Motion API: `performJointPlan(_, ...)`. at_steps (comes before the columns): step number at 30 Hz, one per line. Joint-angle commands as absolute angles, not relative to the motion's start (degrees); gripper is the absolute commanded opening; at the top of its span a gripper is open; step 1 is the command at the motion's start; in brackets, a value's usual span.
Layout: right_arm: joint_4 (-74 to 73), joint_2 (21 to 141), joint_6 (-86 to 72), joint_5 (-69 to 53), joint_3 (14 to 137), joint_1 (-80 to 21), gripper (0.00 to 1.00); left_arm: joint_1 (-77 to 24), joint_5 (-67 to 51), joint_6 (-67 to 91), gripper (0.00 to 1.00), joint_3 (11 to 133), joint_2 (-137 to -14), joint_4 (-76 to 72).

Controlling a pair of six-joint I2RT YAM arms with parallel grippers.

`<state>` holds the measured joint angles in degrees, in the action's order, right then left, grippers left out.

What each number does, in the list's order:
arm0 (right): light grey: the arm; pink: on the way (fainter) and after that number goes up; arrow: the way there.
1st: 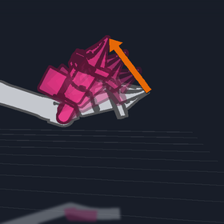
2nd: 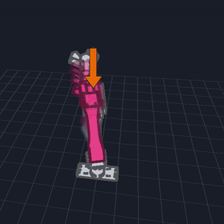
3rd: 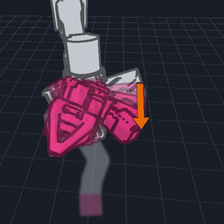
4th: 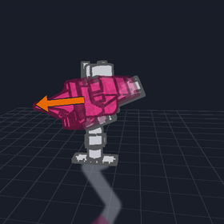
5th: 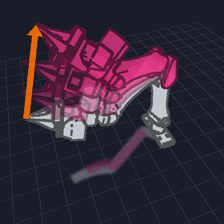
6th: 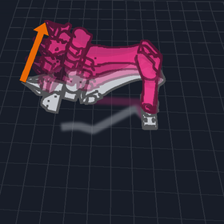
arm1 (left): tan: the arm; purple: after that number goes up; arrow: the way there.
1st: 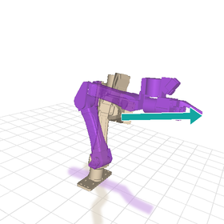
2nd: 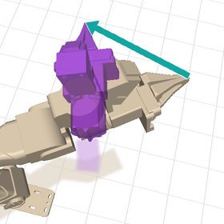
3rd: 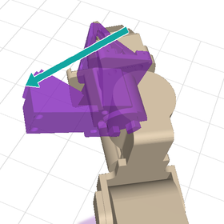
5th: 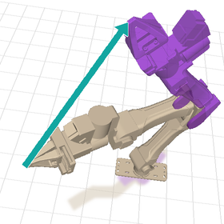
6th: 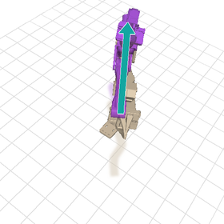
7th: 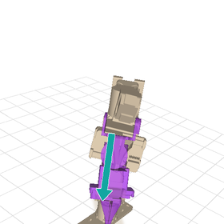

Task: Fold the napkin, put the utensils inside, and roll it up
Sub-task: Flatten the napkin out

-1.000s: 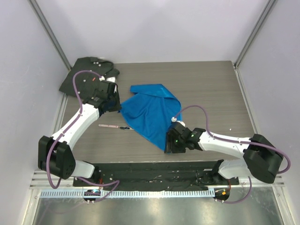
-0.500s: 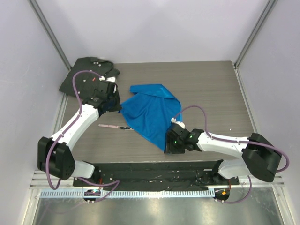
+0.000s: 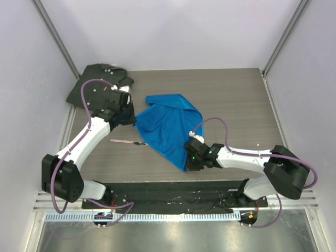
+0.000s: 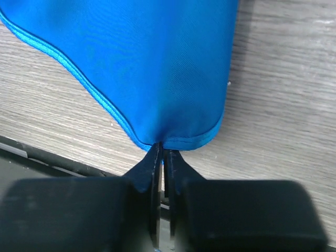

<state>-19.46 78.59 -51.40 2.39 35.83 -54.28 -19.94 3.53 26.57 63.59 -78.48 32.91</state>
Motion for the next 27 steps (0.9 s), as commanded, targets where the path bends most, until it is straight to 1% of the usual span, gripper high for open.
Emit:
performJointPlan(1, -19.5, 80.2, -50.0, 5.3, 39.6, -54.7, 0.03, -19.7, 2.6, 26.4, 0.0, 63.5, -76.8, 31.9)
performJointPlan(2, -20.5, 80.2, -49.2, 5.7, 40.2, -54.6, 0.01, -19.7, 2.6, 26.3, 0.0, 63.5, -76.8, 31.8)
performJointPlan(7, -25.9, 79.2, -45.3, 10.1, 46.1, -53.4, 0.01, -19.7, 2.8, 26.7, 0.0, 65.6, -76.7, 32.4)
performJointPlan(11, -34.0, 74.7, -39.2, 14.4, 53.2, -48.2, 0.01, -19.6, 3.4, 27.2, 0.0, 70.7, -76.7, 33.5)
performJointPlan(12, -35.3, 73.9, -36.2, 14.9, 54.9, -46.7, 0.01, -19.6, 3.6, 27.4, 0.0, 73.5, -77.0, 34.4)
performJointPlan(13, -36.5, 73.0, -34.7, 15.3, 58.3, -43.5, 0.01, -19.7, 3.9, 27.7, 0.0, 75.0, -77.2, 35.0)
performJointPlan(15, -39.5, 70.4, -31.6, 17.6, 62.2, -40.9, 0.01, -19.6, 4.2, 28.2, 0.0, 79.4, -77.3, 36.6)
performJointPlan(16, -41.7, 69.7, -28.6, 18.8, 66.6, -39.1, 0.01, -19.6, 4.2, 28.4, 0.0, 81.1, -77.1, 36.9)
performJointPlan(17, -42.7, 69.2, -27.1, 20.0, 69.1, -38.6, 0.01, -19.6, 4.3, 28.6, 0.0, 82.5, -76.8, 37.4)
performJointPlan(18, -43.8, 68.5, -25.7, 22.5, 74.1, -38.1, 0.01, -19.6, 4.5, 29.3, 0.0, 85.7, -76.5, 38.2)
performJointPlan(21, -47.9, 67.3, -21.2, 26.8, 82.3, -38.1, 0.01, -19.6, 4.7, 29.5, 0.0, 90.5, -75.3, 39.8)
performJointPlan(22, -49.3, 67.1, -20.0, 27.2, 87.5, -38.1, 0.01, -19.6, 4.7, 29.5, 0.0, 93.6, -74.5, 41.0)
performJointPlan(24, -50.1, 66.2, -19.1, 27.8, 94.1, -38.1, 0.01, -19.6, 4.6, 29.5, 0.0, 96.9, -73.3, 42.5)
performJointPlan(27, -51.1, 64.3, -17.8, 27.0, 101.1, -38.0, 0.01, -19.6, 4.6, 29.3, 0.0, 102.9, -71.0, 45.6)
